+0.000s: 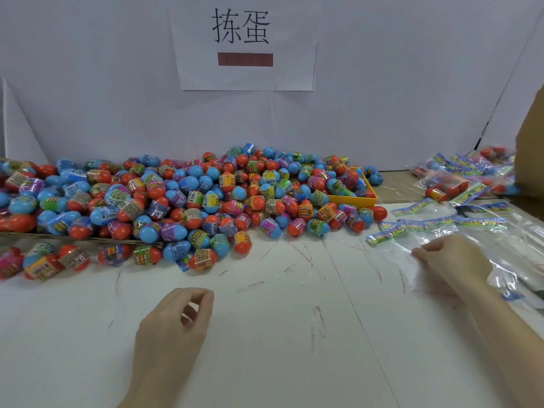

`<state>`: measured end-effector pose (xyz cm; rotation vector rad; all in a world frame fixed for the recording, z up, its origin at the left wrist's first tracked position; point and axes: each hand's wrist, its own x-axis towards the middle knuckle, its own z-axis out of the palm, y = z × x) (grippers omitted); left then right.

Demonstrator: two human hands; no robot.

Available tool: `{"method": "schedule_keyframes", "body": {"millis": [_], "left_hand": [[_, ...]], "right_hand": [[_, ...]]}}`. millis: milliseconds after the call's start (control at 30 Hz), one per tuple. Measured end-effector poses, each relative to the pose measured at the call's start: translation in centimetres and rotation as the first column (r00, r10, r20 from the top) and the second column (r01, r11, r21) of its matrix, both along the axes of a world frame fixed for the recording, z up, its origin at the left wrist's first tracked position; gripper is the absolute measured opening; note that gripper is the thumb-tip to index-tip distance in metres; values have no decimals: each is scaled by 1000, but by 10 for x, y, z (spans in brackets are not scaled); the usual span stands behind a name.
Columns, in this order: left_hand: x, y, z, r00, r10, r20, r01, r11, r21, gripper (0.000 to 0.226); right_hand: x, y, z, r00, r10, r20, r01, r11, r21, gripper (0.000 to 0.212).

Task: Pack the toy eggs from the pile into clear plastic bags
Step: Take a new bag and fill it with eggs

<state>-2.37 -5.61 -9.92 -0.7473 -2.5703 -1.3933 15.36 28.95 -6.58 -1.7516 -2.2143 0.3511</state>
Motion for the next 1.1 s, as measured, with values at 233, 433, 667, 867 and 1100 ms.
{"method": "schedule_keyframes", "body": {"millis": [233, 433, 667, 867, 1100], "left_hand": [[0, 1, -1, 1000, 2, -18, -2, 1000, -5, 44], [1, 0, 0, 998, -4, -58, 4, 1000, -7, 47], [0, 1, 0, 996, -7, -92, 7, 1000, 0, 48], [-1, 0, -2, 992, -17, -126, 18, 1000, 7, 37], [1, -1, 0, 990, -6, -143, 20, 995, 101, 35]], "right_hand": [[5, 2, 13, 981, 97, -165, -64, 979, 192, 18], [5, -1, 38, 886, 283, -368, -200, 948, 249, 20], [1, -19, 59, 851, 522, -49, -336, 615, 714, 31], [-12, -30, 69, 806, 560, -194, -424, 773, 472, 38], [-19, -38, 82, 730, 590, -345, -474, 800, 367, 15]]}}
